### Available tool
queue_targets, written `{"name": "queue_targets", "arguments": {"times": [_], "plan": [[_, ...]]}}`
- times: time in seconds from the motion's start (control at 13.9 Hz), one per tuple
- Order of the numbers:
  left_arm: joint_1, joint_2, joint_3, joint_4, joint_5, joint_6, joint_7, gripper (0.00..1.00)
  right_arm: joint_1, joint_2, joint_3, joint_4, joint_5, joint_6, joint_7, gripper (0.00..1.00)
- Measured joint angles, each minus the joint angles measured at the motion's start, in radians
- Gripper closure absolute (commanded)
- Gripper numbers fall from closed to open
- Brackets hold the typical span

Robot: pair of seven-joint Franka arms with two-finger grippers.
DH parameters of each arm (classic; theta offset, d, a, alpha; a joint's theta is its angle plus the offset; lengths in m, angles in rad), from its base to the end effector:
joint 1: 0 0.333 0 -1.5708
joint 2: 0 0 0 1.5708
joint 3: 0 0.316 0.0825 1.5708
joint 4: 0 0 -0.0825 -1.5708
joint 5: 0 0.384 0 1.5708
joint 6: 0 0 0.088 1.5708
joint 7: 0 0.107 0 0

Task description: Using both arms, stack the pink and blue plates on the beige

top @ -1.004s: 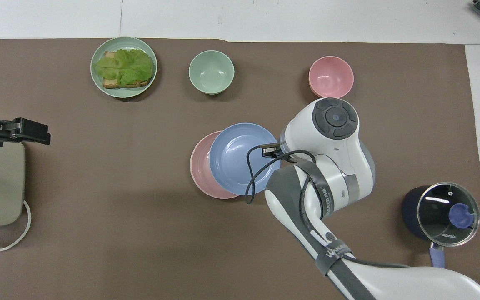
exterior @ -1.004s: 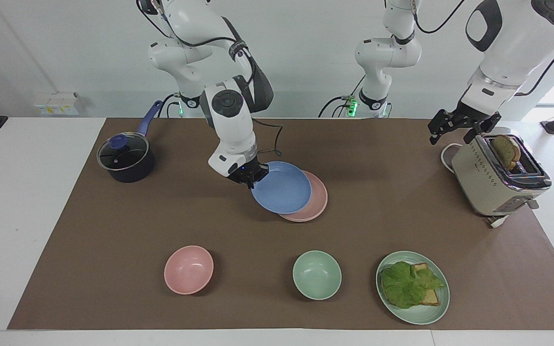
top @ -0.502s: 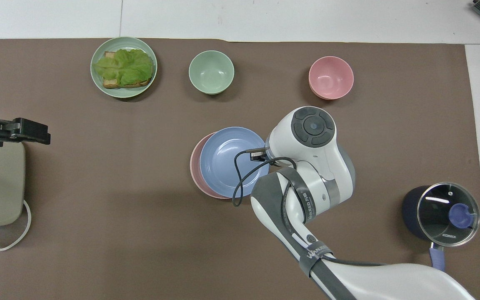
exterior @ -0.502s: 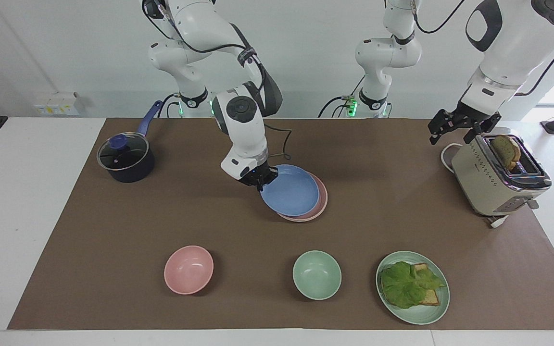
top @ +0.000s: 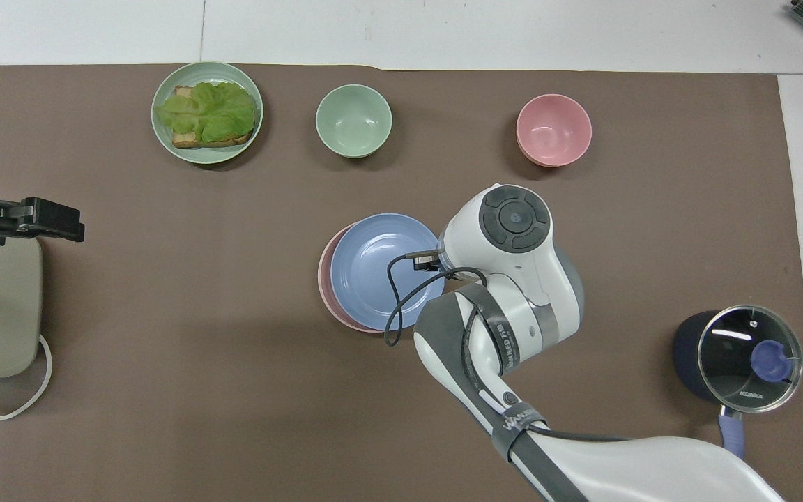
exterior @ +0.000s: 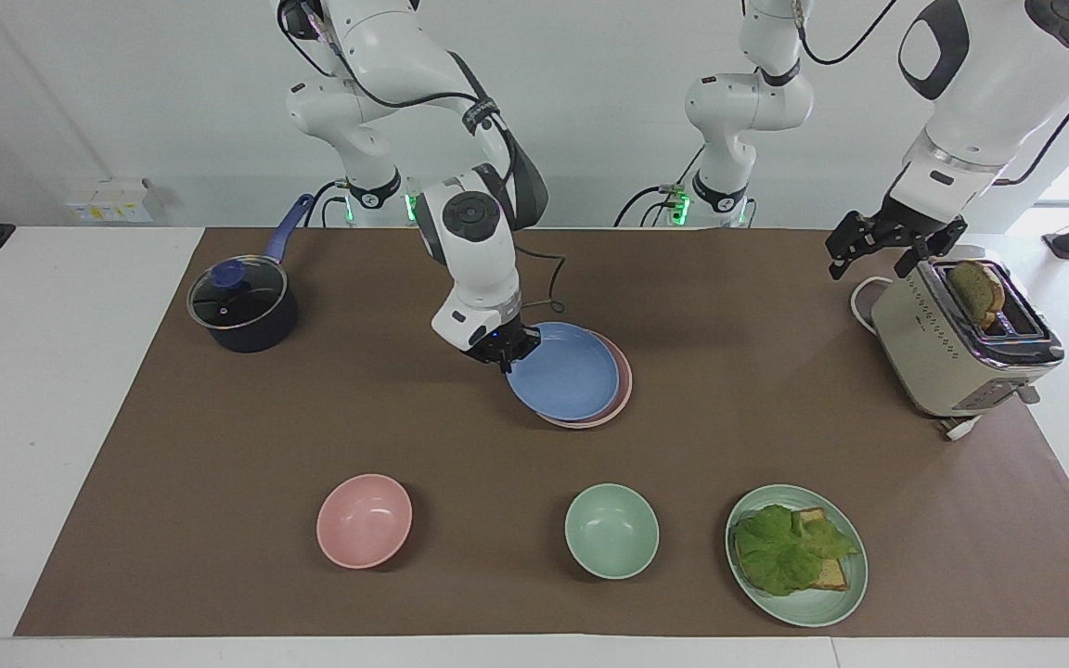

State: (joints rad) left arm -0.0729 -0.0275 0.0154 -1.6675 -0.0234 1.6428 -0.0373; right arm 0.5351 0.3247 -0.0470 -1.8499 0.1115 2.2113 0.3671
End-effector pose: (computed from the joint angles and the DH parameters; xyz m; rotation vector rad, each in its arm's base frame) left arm 0.5498 -0.0339 0.6002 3.1176 -0.0289 0.0026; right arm 0.5573 0.3022 0.3527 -3.0559 -0.0898 -0.0040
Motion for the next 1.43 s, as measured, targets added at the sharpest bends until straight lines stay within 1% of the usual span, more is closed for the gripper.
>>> {"name": "queue_targets", "arguments": {"times": [0.22, 0.29, 0.36, 0.43, 0.5, 0.57, 0.86, 1.0, 1.22, 1.43], "plan": [[0.000, 0.000, 0.000, 0.000, 0.000, 0.000, 0.000, 0.00, 0.007, 0.007, 0.000, 0.000, 0.000, 0.008, 0.000, 1.00], [0.000, 0.000, 0.000, 0.000, 0.000, 0.000, 0.000, 0.00, 0.009, 0.007, 0.000, 0.000, 0.000, 0.008, 0.000, 0.77], [0.000, 0.000, 0.000, 0.000, 0.000, 0.000, 0.000, 0.00, 0.010, 0.007, 0.000, 0.000, 0.000, 0.008, 0.000, 0.48], [0.000, 0.000, 0.000, 0.000, 0.000, 0.000, 0.000, 0.00, 0.011, 0.008, 0.000, 0.000, 0.000, 0.008, 0.000, 0.25], [0.000, 0.000, 0.000, 0.000, 0.000, 0.000, 0.000, 0.00, 0.011, 0.008, 0.000, -0.001, 0.000, 0.008, 0.000, 0.08], [0.000, 0.000, 0.000, 0.000, 0.000, 0.000, 0.000, 0.00, 0.011, 0.009, 0.000, -0.001, 0.000, 0.008, 0.000, 0.00], [0.000, 0.000, 0.000, 0.000, 0.000, 0.000, 0.000, 0.00, 0.012, 0.009, 0.000, 0.004, 0.000, 0.008, 0.000, 0.00], [0.000, 0.000, 0.000, 0.000, 0.000, 0.000, 0.000, 0.00, 0.006, -0.005, -0.010, 0.017, -0.007, 0.008, 0.000, 0.00], [0.000, 0.000, 0.000, 0.000, 0.000, 0.000, 0.000, 0.00, -0.052, -0.061, -0.019, 0.023, -0.078, 0.003, 0.000, 0.00], [0.000, 0.000, 0.000, 0.000, 0.000, 0.000, 0.000, 0.00, -0.117, -0.129, -0.020, 0.030, -0.114, -0.063, 0.000, 0.00]]}}
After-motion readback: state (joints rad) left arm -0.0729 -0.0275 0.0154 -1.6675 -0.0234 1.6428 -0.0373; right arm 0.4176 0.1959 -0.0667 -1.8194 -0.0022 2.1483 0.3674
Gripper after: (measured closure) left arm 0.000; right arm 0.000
